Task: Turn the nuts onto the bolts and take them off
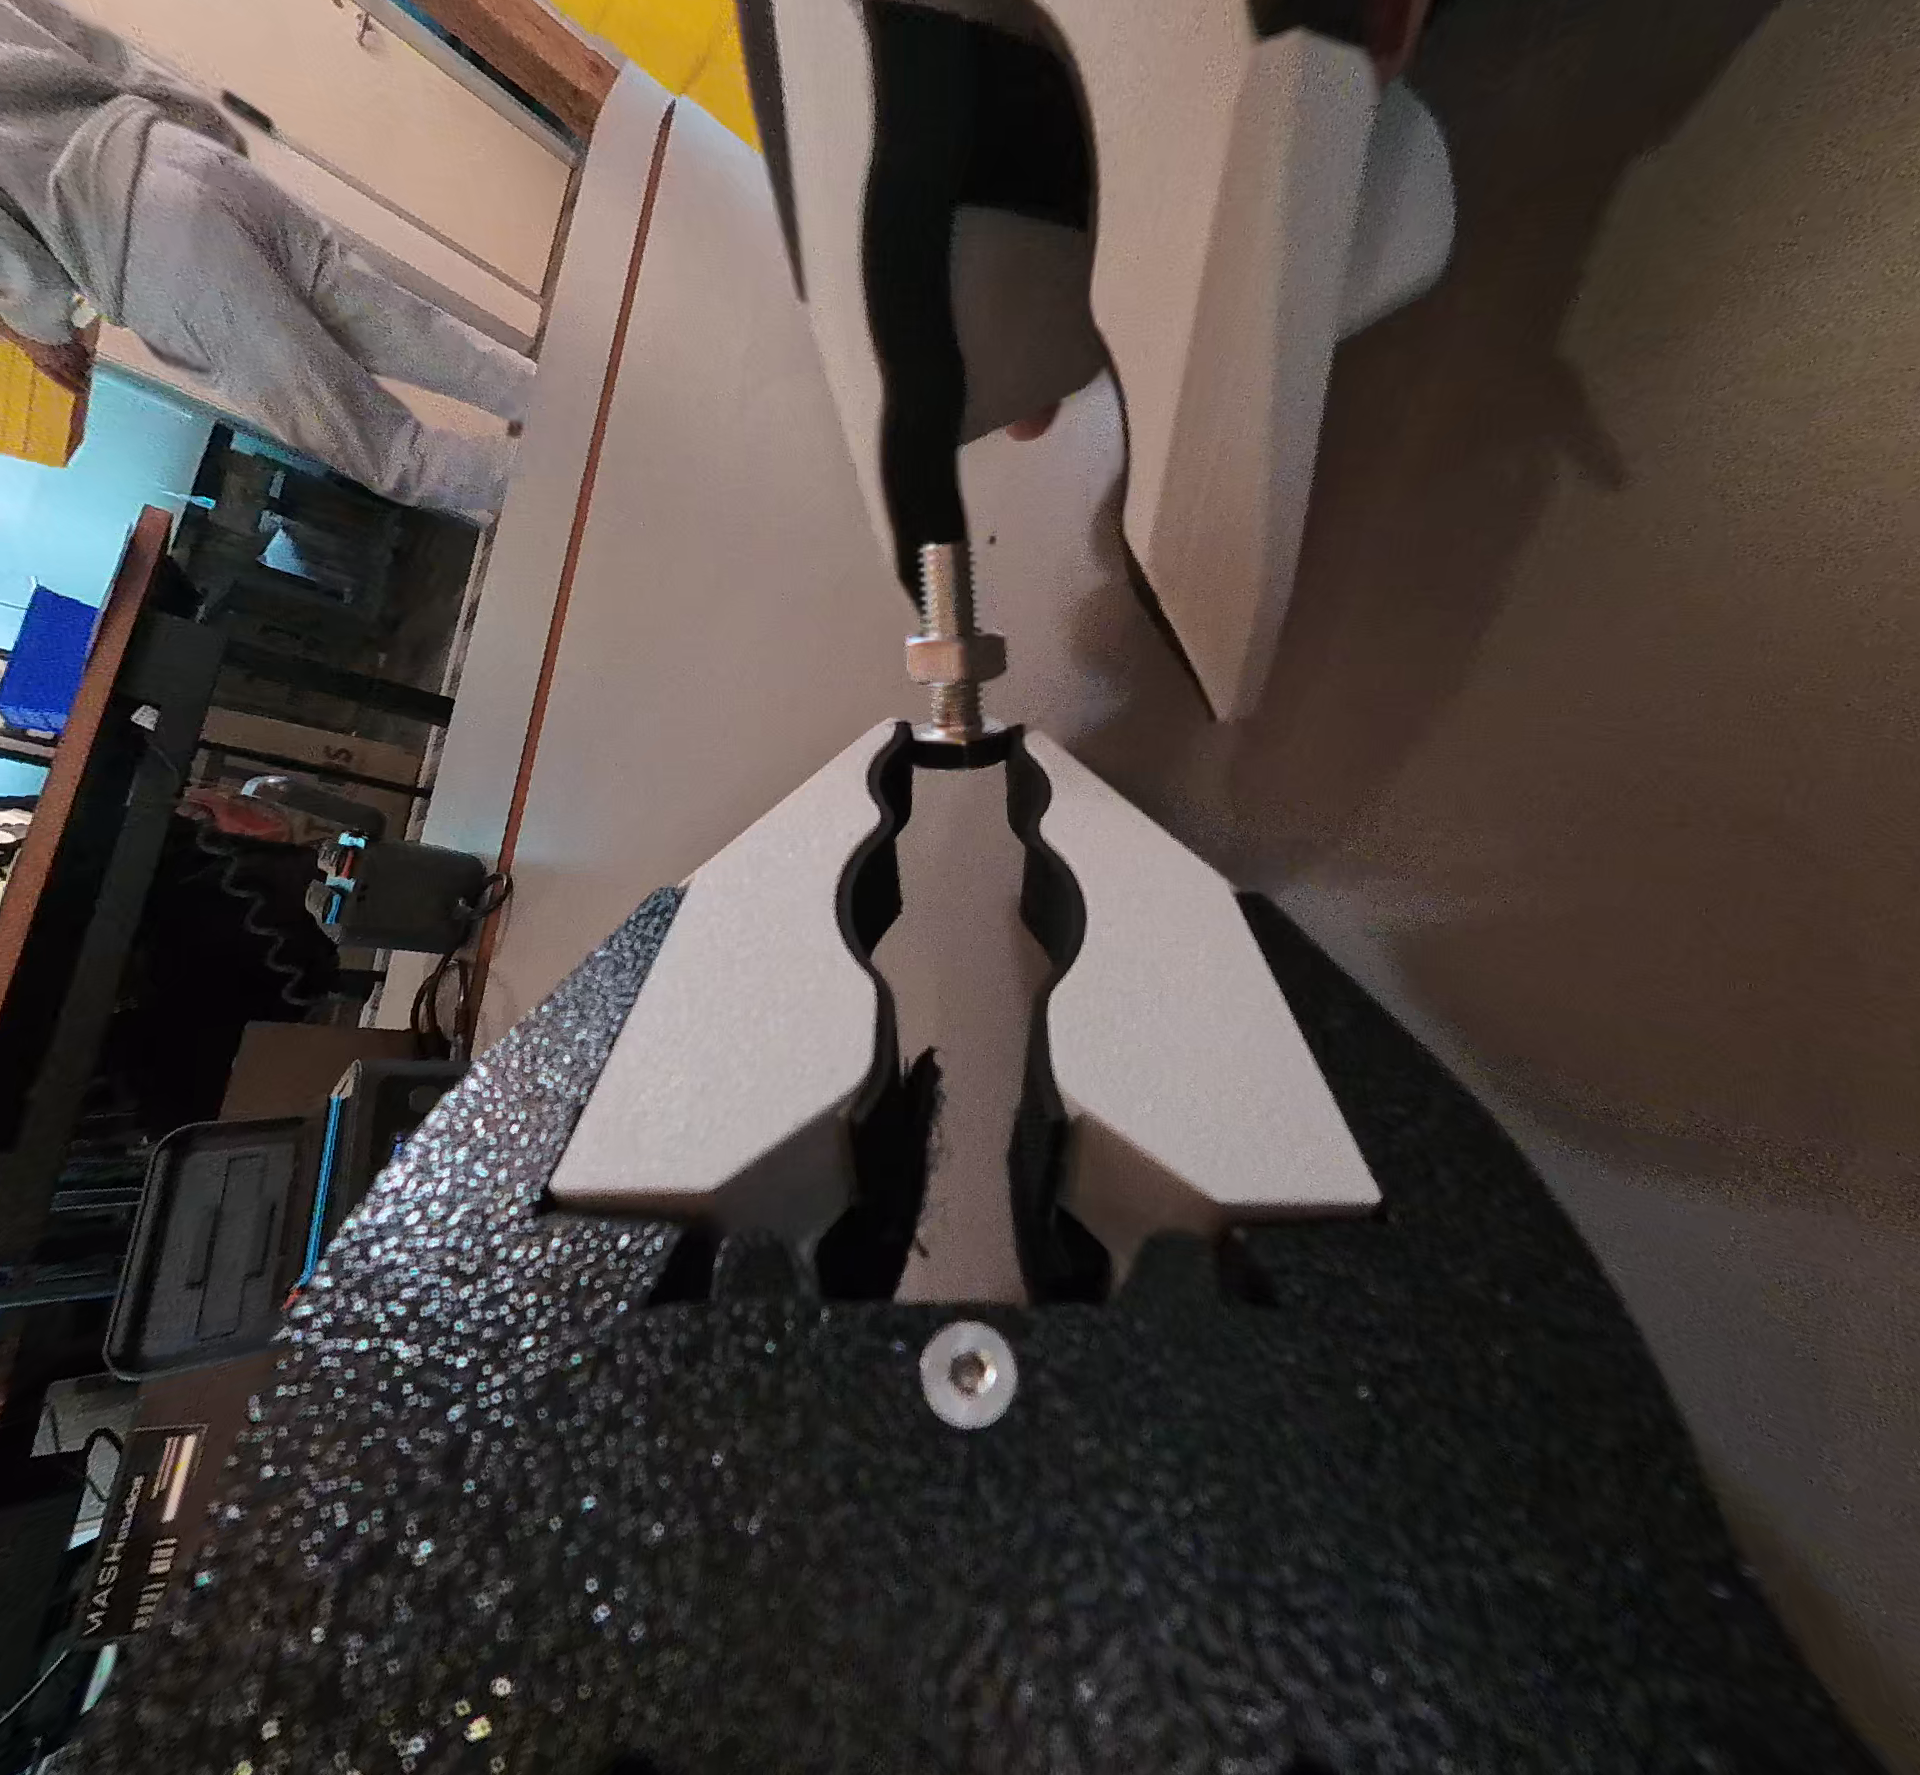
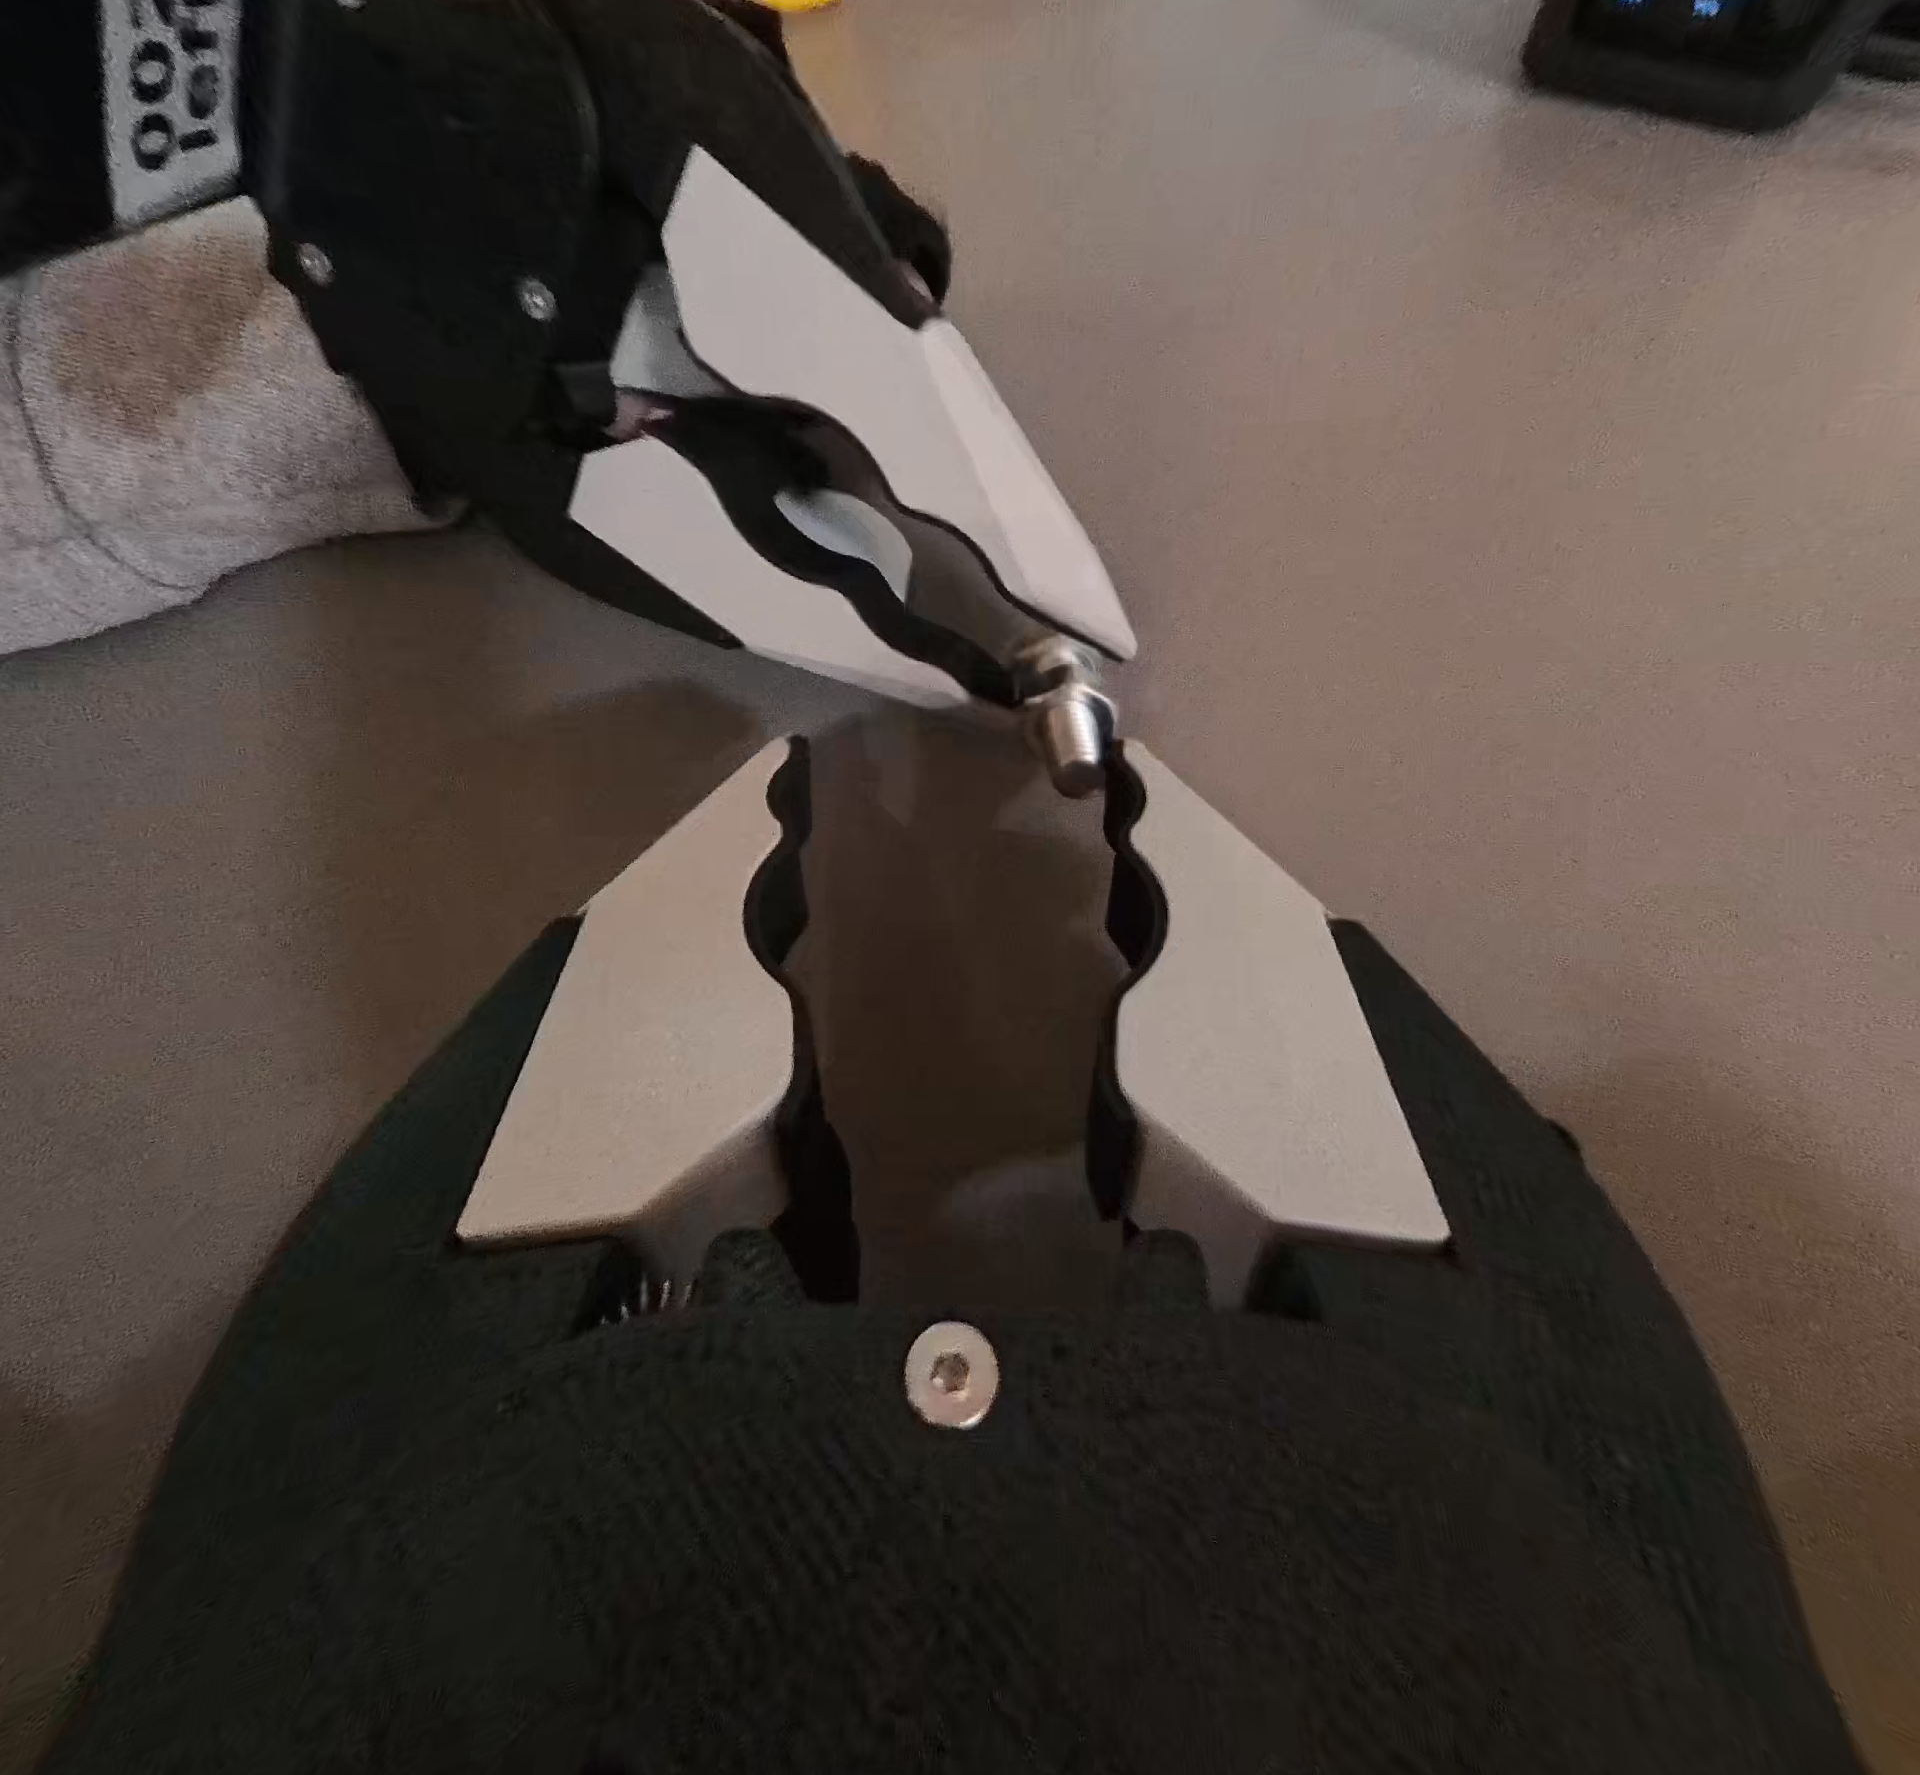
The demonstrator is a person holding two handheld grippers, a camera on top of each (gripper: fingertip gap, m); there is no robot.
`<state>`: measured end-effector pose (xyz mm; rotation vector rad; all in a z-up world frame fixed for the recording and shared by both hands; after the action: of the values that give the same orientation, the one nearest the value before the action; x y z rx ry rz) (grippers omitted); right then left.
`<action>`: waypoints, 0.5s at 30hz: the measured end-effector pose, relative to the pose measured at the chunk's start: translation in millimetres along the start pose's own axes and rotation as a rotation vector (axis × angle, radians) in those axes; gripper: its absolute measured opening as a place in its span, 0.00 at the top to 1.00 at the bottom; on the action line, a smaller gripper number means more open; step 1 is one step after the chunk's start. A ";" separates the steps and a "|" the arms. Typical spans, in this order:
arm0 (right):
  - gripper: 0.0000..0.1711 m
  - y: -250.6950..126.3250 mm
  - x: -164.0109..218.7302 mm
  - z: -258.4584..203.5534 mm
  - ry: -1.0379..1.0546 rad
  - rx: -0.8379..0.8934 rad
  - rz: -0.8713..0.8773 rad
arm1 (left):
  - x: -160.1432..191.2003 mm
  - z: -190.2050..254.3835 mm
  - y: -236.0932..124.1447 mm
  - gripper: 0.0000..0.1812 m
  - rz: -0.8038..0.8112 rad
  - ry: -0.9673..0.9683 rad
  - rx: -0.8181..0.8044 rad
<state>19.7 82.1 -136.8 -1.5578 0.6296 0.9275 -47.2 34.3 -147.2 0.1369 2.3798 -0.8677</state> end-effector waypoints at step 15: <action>0.66 -0.6 3.3 -1.6 0.001 0.010 -0.047 | -0.2 -0.4 0.6 0.91 -0.007 0.009 0.000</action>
<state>22.3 81.0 -139.1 -1.5579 0.5951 0.8875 -47.0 35.1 -147.2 0.1327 2.3899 -0.8726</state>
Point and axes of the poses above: each gripper's, where its closed fingertips meet, y out along the fingers, x out of its underside, z = x × y across the jaws, the point moved 6 cm from there along -y, back along the fingers, and after that the axes turned 9 degrees about x, right-handed, at the moved point
